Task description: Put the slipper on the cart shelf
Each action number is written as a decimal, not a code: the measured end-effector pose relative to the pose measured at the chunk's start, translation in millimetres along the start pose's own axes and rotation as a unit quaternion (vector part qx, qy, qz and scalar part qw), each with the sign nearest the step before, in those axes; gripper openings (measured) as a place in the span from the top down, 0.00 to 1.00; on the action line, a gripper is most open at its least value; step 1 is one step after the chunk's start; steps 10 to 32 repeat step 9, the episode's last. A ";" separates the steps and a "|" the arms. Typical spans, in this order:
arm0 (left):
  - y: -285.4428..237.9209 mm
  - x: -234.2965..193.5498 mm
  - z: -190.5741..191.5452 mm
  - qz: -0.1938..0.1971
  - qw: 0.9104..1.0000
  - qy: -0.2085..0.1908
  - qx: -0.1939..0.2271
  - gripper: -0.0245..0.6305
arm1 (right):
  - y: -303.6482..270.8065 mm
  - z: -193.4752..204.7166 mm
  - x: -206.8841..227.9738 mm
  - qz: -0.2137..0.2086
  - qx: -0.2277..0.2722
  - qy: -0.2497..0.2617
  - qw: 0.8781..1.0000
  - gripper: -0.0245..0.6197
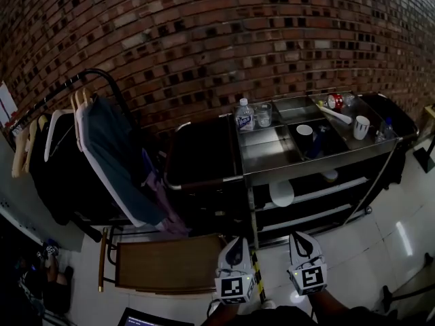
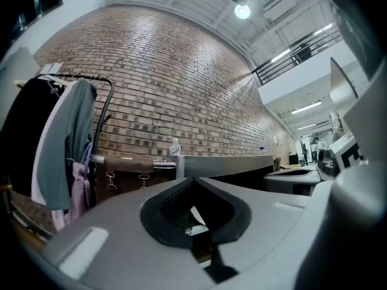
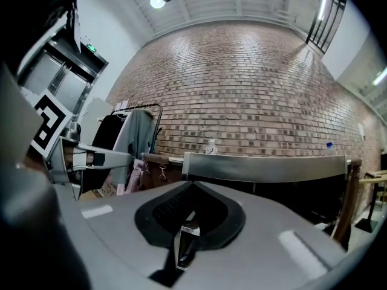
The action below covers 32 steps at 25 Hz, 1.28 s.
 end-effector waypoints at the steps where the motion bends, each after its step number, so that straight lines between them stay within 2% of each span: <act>1: 0.6 -0.8 1.2 0.000 1.000 0.000 0.000 0.94 | -1.0 0.1 -1.2 -0.002 0.001 0.002 1.000 0.96; 9: 0.0 -8.8 1.6 -0.008 1.000 0.001 0.001 0.94 | -12.6 -0.8 -8.6 -0.016 -0.001 0.011 1.000 0.96; 32: 0.0 -8.8 1.6 -0.008 1.000 0.001 0.001 0.94 | -12.6 -0.8 -8.6 -0.016 -0.001 0.011 1.000 0.96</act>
Point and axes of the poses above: the fingertips, and each gripper's own axes: y backward along the fingers, x to its right, z out of its underside, the point moved 6 cm from there along y, backward along the fingers, and after that the axes turned 2 degrees about -z, right-handed, at the moved point
